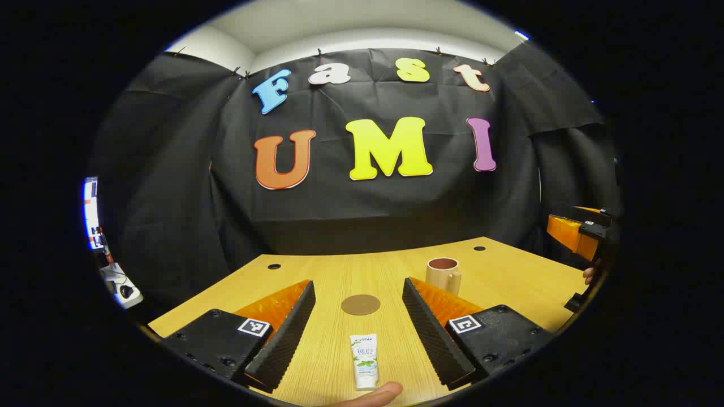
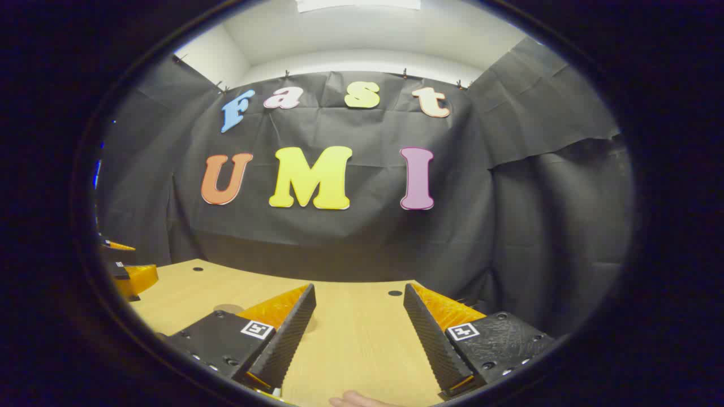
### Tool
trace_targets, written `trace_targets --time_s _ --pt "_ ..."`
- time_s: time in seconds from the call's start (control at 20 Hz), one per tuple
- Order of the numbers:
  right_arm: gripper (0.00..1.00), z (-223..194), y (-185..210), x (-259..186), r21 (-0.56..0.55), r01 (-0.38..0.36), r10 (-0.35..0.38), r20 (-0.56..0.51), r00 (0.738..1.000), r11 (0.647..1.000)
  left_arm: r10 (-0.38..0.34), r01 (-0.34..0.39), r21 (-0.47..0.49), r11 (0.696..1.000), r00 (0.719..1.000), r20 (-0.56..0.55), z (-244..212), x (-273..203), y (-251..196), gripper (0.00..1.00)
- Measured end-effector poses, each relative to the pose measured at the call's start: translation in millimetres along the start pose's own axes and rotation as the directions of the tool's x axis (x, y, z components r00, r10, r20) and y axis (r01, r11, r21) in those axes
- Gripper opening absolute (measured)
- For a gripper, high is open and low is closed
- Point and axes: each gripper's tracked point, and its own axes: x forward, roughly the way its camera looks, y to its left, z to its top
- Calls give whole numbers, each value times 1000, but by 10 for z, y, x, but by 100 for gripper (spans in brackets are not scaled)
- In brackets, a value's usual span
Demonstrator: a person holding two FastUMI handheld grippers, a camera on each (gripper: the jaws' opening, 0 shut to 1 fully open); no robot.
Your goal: Put the toothbrush and toothpaste on the desktop into the cup, then pick up the cup and place it on the coaster on the desktop.
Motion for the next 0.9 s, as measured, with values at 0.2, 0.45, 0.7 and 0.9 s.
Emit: trace_targets --time_s 0.2,0.45,0.7,0.9 --pt "95 -60 2 -6 5 23 -23 -6 1000 1000 -2 1 -26 1000 1000 -20 -96 57 81 98" --pt "96 -195 63 34 -24 11 -12 -50 999 1000 63 -63 -3 998 998 3 -29 121 260 98" --pt "99 -331 85 88 -46 11 -15 -77 997 999 55 -55 10 998 998 9 0 117 211 98" --pt "99 -521 236 150 -59 -28 20 -129 991 998 42 -42 7 999 999 -5 -68 113 171 98"
